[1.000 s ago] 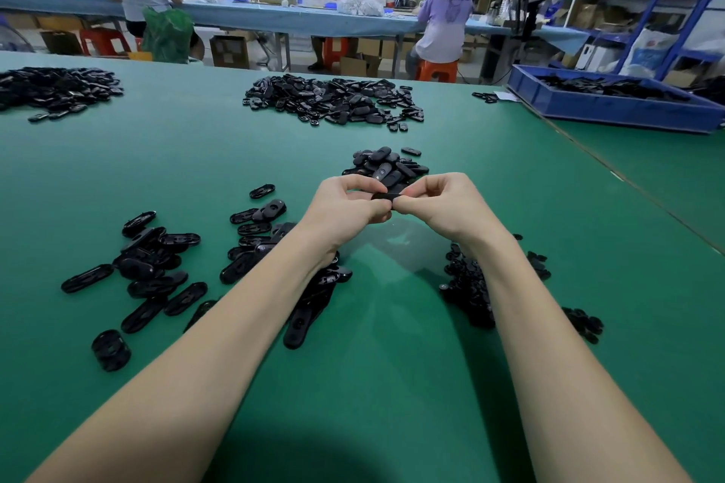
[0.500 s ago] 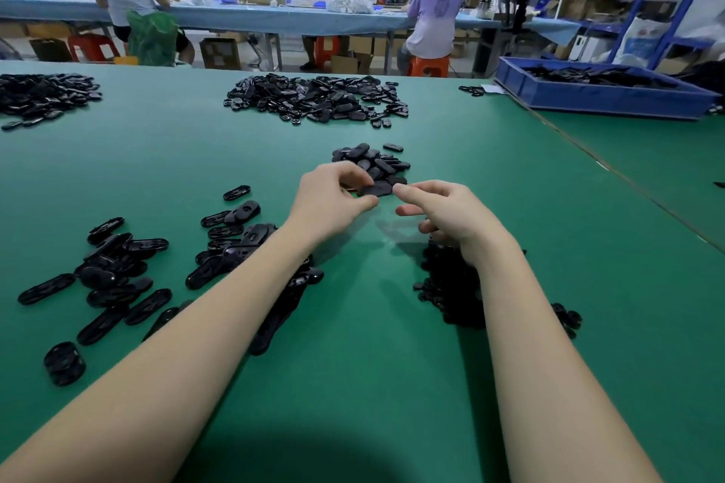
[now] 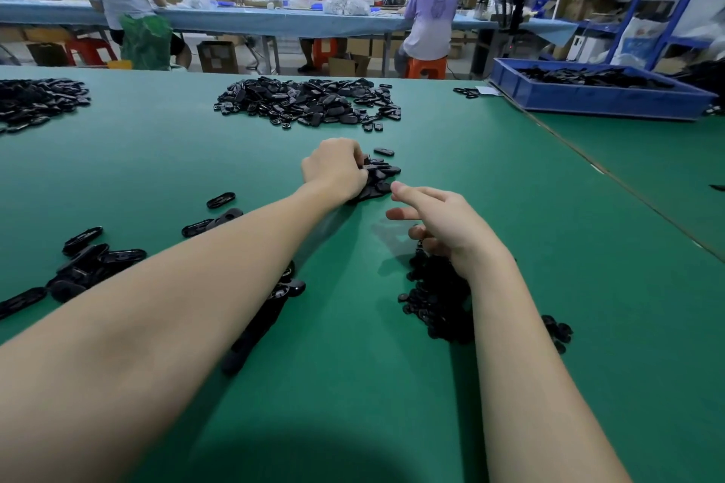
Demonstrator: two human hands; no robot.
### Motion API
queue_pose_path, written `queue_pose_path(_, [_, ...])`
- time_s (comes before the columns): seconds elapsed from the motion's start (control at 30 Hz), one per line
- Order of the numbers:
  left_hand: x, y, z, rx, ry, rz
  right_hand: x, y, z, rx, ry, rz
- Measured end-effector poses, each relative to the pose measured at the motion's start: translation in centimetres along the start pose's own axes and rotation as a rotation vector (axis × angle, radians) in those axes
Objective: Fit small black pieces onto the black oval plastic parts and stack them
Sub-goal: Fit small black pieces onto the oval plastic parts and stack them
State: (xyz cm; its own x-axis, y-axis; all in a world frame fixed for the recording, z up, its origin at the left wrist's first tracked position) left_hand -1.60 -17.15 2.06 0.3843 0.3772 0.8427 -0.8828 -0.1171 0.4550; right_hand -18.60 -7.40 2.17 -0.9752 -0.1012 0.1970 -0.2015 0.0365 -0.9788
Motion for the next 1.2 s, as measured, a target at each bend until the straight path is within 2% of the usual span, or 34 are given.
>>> queue_pose_path(0.27, [2.8,-1.0,-3.0,0.032,0.008,-0.193,-0.3,0.2,0.1,-0.003,-0.03,-0.046])
queue_pose_path(0.33, [3.9,-2.0,-4.4,0.064,-0.087,-0.295,-0.5,0.1,0.0,0.004,-0.053,-0.093])
queue_pose_path(0.47, [6.0,-4.0,-6.9,0.13,-0.39,-0.526,-1.5,-0.3,-0.1,0.025,-0.134,-0.222])
queue_pose_path(0.53, [6.8,-4.9,-7.6,0.13,-0.432,-0.562,-2.3,-0.7,-0.1,0.048,-0.194,-0.314])
queue_pose_path(0.7, [6.9,-5.6,-8.4,0.1,-0.531,-0.544,-4.8,-1.6,-0.5,0.118,-0.499,-0.679])
queue_pose_path(0.93, [6.7,-6.2,-8.9,0.052,-0.576,-0.573,-7.0,-2.2,-0.7,0.171,-0.646,-0.785])
queue_pose_path(1.2, [7.0,-7.0,-9.0,0.059,-0.55,-0.632,-7.9,-2.1,-0.9,0.291,-0.62,-0.755])
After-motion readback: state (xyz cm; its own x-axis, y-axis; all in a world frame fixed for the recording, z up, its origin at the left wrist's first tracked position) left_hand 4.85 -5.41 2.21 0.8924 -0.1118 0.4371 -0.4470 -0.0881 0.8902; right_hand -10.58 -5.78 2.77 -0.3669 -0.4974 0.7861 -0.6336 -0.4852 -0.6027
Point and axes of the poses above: each hand's wrist, its own z-axis towards the middle knuckle, its own x-axis out of the back of the hand, y = z × x, the point moved 1 cm from there along z, towards the middle knuckle, and after that the axes turned 7 degrees about x, right-handed, at the moved point
